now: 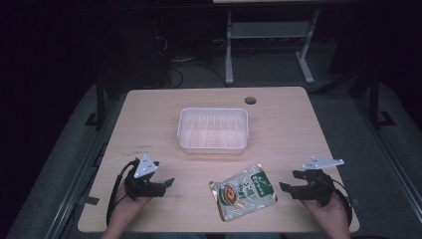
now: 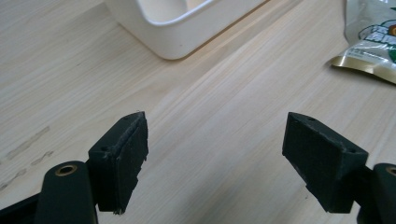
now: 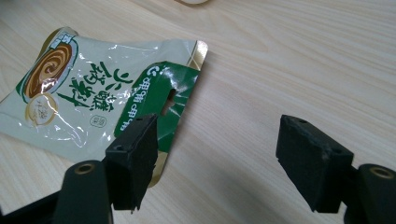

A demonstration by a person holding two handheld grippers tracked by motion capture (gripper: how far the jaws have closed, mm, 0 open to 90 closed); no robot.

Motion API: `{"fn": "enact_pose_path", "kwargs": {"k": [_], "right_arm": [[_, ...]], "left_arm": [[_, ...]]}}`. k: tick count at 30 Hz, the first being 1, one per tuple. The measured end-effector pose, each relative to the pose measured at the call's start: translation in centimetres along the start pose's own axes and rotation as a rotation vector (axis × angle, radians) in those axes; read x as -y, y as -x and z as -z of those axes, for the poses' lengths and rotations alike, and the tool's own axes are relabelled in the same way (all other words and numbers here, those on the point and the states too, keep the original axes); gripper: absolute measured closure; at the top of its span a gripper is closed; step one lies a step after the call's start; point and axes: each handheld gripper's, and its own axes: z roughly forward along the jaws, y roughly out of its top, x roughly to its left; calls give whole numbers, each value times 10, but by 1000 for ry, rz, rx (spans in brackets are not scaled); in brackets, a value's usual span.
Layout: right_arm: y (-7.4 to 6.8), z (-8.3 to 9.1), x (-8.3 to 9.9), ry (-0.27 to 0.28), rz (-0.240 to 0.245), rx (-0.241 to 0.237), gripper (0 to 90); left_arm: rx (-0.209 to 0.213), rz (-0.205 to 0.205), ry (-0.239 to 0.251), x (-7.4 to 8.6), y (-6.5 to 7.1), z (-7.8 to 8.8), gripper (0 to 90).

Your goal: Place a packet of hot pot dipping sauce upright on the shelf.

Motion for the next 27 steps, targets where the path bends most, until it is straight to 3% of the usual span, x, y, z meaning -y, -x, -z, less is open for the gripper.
{"fn": "enact_pose_path", "kwargs": {"k": [13, 19, 20, 27], "right_arm": [[-1, -2, -3, 4, -28, -19, 282], [-5, -5, -10, -10, -63, -33, 282], [-7, -7, -14, -20, -74, -40, 284], [-10, -17, -31, -65, -86, -52, 323]], "left_arm": [[66, -34, 5, -14, 20, -11, 238], [123, -69, 3, -26, 36, -19, 332], [141, -96, 0, -32, 43, -22, 351], [202, -174, -20, -50, 69, -36, 425]]}}
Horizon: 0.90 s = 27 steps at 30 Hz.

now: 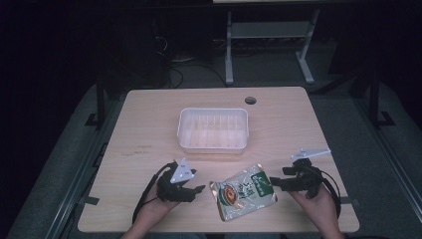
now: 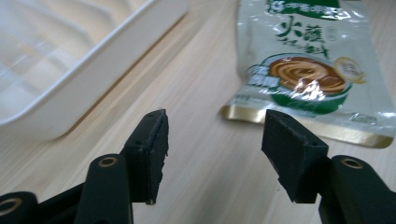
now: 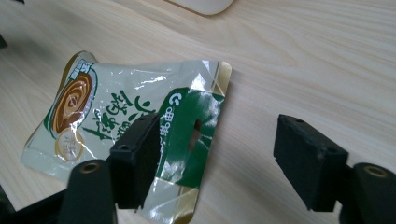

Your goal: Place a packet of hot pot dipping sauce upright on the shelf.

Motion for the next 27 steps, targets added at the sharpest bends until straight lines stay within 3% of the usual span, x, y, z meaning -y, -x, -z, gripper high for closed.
{"fn": "enact_pose_path", "kwargs": {"k": [4, 10, 19, 27], "right_arm": [[0, -9, -12, -45, -12, -21, 361], [2, -26, -21, -136, -44, -45, 397], [7, -39, -15, -189, -94, -89, 469], [6, -47, -12, -213, -105, -143, 526]], "left_arm": [[40, -44, -37, -12, 8, -14, 534], [99, -69, -83, -19, 17, -36, 668], [124, -119, -119, -20, 30, -49, 698], [124, -117, -118, -20, 32, -52, 700]]}}
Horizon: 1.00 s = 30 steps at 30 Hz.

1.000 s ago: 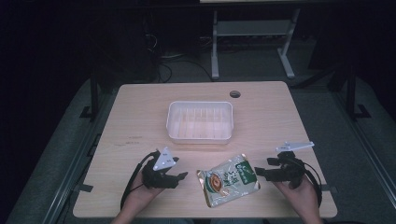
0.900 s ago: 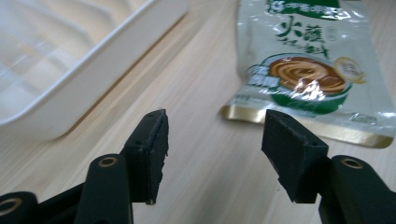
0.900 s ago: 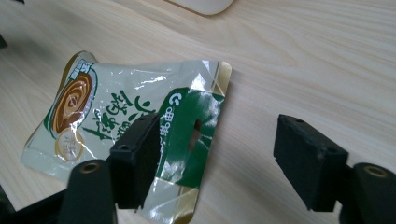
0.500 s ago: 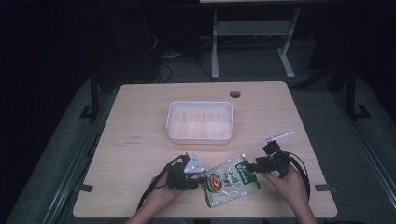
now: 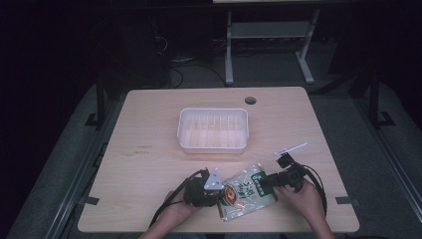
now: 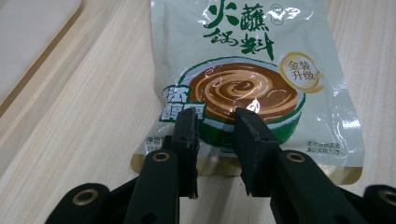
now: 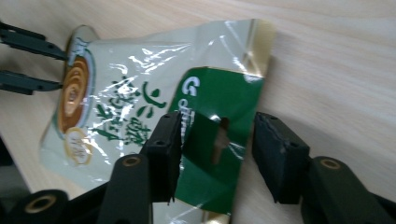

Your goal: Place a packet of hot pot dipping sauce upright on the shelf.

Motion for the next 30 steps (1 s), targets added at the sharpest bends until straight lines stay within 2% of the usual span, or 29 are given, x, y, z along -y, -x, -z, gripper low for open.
{"fn": "enact_pose_path", "kwargs": {"k": [5, 9, 11, 14, 15, 16, 19, 20, 21, 25, 30], "right_arm": [[0, 2, 0, 14, -8, -45, 555], [0, 11, -1, 64, -15, -147, 624], [-2, 11, -3, 52, -19, -174, 649], [-2, 0, -7, -7, -74, -177, 686], [-2, 0, -7, -7, -74, -177, 686], [-3, -6, -9, -39, -88, -181, 733], [-6, -9, -12, -56, -75, -174, 783], [-9, -7, -15, -34, -70, -193, 859], [-11, -7, -16, -34, -67, -188, 870], [-22, -5, -22, -52, -48, -145, 889], [-30, 2, -27, -52, -41, -128, 893]], "left_arm": [[4, 1, -6, 0, -1, -1, 700], [5, 4, -8, 1, -1, -1, 699], [5, 6, -5, 1, -1, -2, 699], [1, 2, -8, 1, -1, -2, 699], [1, 2, -8, 1, -1, -2, 698], [-2, -2, -8, 1, 0, -2, 698], [-6, 1, -6, 1, 0, -2, 681], [-11, 4, -8, 1, -1, -1, 669], [-9, 8, -8, 2, -2, -1, 663], [-17, 32, 13, 4, -6, 4, 637], [-40, 58, 36, 8, -12, 13, 606]]}}
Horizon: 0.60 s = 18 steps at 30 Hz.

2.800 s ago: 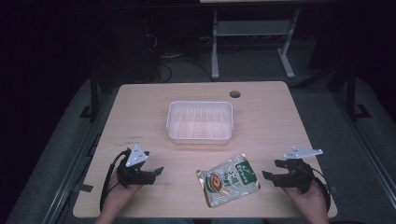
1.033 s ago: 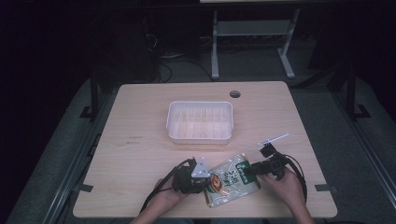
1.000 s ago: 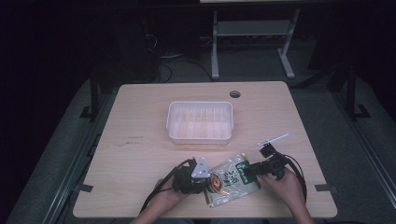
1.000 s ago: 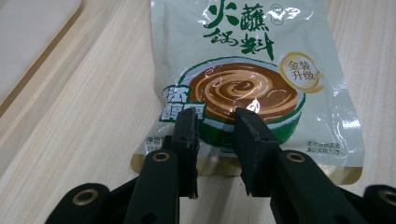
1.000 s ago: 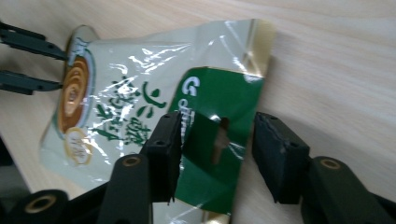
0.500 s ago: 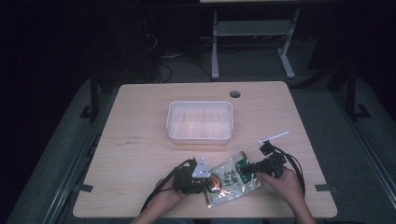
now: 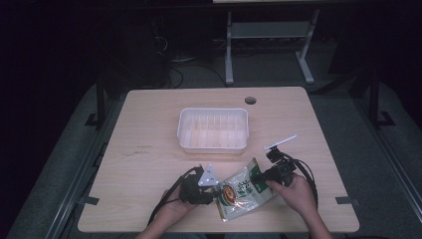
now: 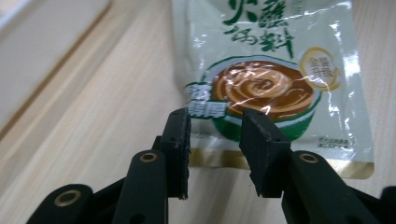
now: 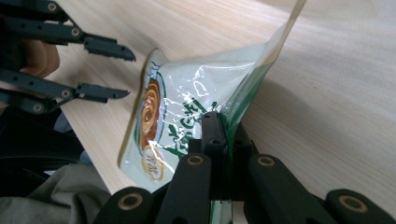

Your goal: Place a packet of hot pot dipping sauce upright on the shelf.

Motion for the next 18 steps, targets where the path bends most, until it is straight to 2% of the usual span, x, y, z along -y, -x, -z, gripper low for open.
{"fn": "enact_pose_path", "kwargs": {"k": [3, 10, 18], "right_arm": [[-11, 9, -4, 10, 16, 15, 893], [-31, 22, -13, 15, 54, 53, 894], [-61, 40, -23, 27, 104, 80, 895]], "left_arm": [[-23, 34, 17, 6, -8, 8, 575], [-76, 77, 31, 19, -20, 23, 517], [-144, 150, 57, 36, -41, 43, 466]]}}
